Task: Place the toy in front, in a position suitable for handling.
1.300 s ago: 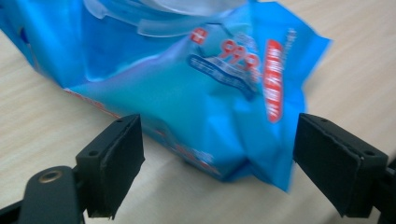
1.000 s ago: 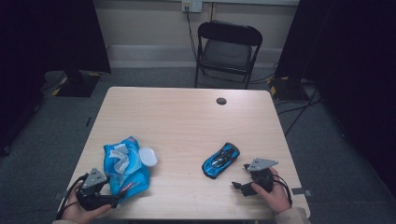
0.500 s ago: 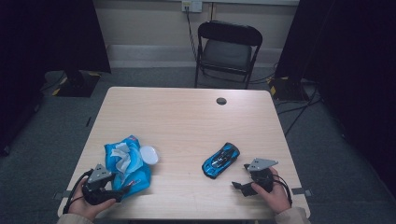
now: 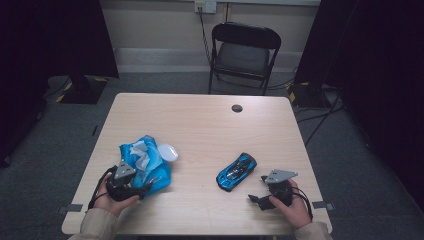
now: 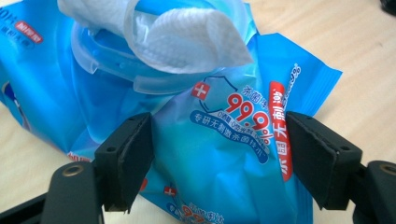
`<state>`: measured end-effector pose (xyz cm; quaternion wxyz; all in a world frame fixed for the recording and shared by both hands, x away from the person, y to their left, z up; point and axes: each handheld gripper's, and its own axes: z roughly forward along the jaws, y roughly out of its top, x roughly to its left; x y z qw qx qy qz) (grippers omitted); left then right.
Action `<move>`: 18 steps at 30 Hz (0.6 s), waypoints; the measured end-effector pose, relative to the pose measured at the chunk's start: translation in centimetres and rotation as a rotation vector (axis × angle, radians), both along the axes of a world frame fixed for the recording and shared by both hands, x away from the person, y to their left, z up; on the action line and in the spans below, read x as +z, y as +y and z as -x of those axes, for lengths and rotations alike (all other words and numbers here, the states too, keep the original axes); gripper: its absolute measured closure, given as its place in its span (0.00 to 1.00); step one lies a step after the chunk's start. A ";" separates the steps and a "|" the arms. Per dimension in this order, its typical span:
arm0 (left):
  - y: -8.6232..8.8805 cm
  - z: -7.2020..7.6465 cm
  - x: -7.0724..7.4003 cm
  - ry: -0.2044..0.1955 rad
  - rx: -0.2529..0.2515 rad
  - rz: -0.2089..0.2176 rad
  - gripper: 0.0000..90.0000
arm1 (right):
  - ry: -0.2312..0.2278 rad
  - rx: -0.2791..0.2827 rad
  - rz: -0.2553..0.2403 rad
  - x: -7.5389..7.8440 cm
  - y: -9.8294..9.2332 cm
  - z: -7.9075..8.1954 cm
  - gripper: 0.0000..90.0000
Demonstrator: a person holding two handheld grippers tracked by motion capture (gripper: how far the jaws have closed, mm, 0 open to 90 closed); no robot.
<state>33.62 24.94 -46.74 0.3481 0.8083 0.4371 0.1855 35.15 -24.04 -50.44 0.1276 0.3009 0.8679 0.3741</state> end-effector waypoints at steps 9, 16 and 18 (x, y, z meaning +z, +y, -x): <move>-1.5 -4.1 -0.2 -0.013 -0.002 0.014 0.29 | 0.001 0.001 0.000 0.0 0.0 0.0 0.12; -2.7 -6.4 -0.4 -0.026 0.004 0.026 0.29 | 0.002 0.002 0.000 0.0 0.0 0.0 0.12; -3.0 -7.0 -0.5 -0.029 0.000 0.032 0.29 | 0.002 0.002 -0.001 0.0 0.0 0.0 0.12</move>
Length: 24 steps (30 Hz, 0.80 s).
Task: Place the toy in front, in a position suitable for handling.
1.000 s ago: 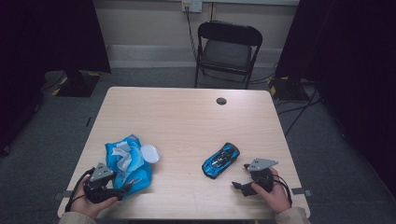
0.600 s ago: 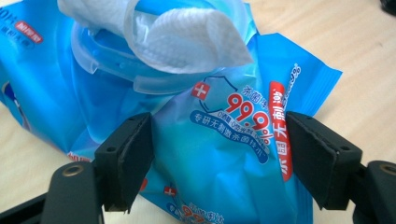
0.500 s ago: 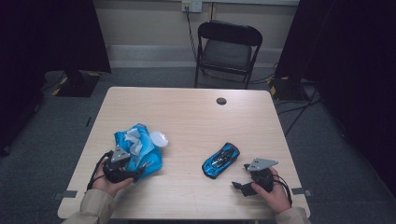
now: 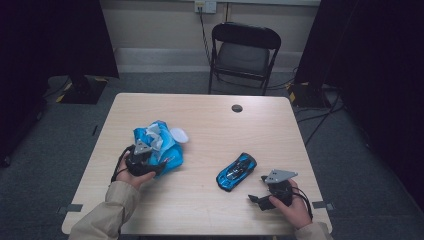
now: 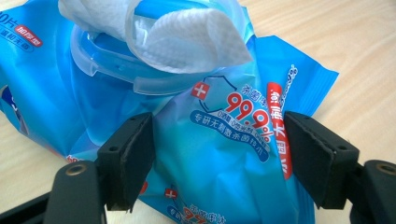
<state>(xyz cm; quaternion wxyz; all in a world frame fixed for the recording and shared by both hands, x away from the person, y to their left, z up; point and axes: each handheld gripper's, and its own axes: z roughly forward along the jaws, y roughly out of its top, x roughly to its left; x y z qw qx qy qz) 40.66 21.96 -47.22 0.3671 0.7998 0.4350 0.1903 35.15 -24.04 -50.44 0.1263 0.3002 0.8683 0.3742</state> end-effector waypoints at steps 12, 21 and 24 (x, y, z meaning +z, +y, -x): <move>-2.0 -3.3 -0.2 -0.015 -0.011 0.005 0.31 | 0.000 0.001 0.000 0.0 0.0 0.0 0.12; -3.2 -5.5 -0.1 -0.011 -0.013 0.001 0.31 | 0.001 0.001 0.000 0.0 0.0 0.0 0.12; -3.3 -6.2 -0.1 -0.010 -0.019 0.000 0.31 | 0.001 0.001 0.000 0.0 0.0 0.0 0.12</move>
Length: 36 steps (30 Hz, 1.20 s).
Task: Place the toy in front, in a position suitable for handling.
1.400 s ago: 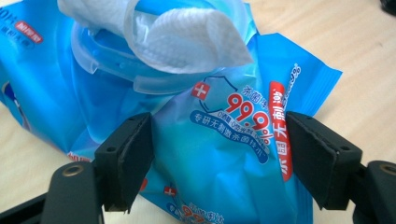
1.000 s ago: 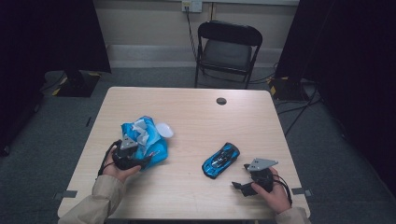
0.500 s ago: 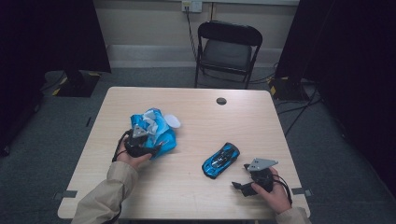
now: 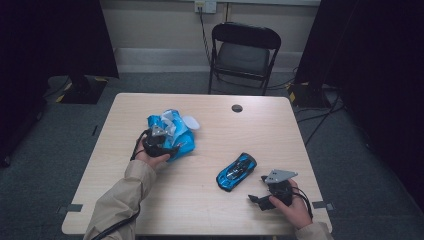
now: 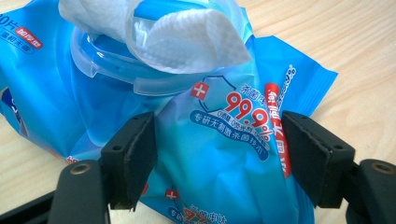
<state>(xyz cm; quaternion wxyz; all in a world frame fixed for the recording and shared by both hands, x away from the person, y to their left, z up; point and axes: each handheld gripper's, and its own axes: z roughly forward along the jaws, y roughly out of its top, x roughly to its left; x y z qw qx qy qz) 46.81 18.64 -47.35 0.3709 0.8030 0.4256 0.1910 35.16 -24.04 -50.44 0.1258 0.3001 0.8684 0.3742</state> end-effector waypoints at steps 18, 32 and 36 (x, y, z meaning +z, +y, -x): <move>-0.8 -1.6 0.2 0.012 0.015 0.002 0.33 | 0.000 0.000 0.000 0.0 0.0 0.0 0.12; -2.2 2.4 2.8 0.001 -0.029 0.055 0.21 | 0.000 0.000 0.000 0.0 0.0 0.0 0.12; -3.8 4.0 3.3 0.007 -0.081 0.069 0.20 | 0.000 0.000 0.000 0.0 0.0 0.0 0.12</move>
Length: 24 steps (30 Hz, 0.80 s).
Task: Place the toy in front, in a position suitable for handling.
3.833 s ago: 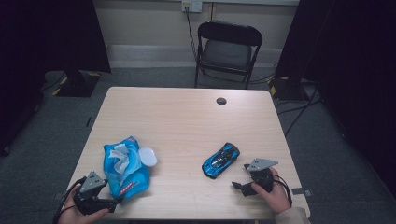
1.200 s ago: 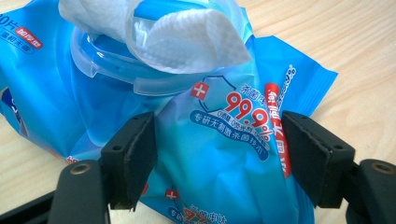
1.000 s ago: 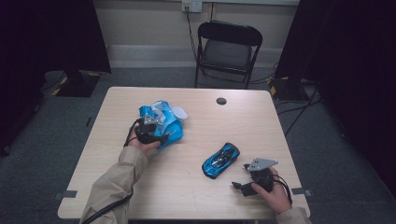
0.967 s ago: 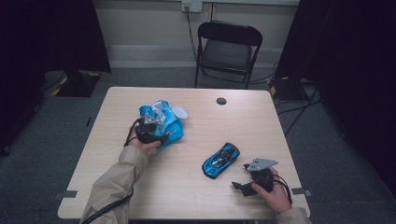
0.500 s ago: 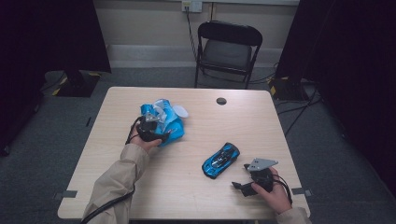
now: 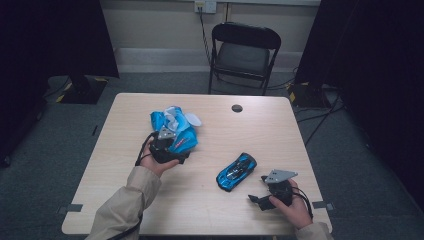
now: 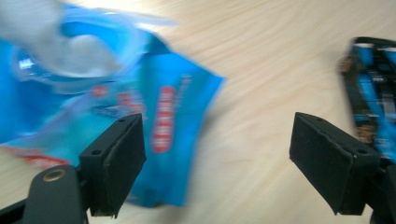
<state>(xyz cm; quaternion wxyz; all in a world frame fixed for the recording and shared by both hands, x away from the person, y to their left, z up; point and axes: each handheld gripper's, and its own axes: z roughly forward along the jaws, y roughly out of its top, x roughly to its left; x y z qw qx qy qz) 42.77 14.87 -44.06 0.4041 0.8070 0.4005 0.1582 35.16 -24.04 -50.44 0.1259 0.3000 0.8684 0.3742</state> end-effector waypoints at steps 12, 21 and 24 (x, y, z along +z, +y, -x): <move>-6.4 2.8 0.4 -0.012 -0.168 0.020 0.19 | 0.000 0.000 0.000 0.0 0.0 0.0 0.12; -10.3 2.9 -0.6 0.002 -0.229 0.036 0.19 | -0.001 0.000 0.000 0.0 0.0 0.0 0.12; -11.2 2.9 -0.9 0.012 -0.245 0.041 0.19 | 0.000 0.001 0.000 0.0 0.0 0.0 0.12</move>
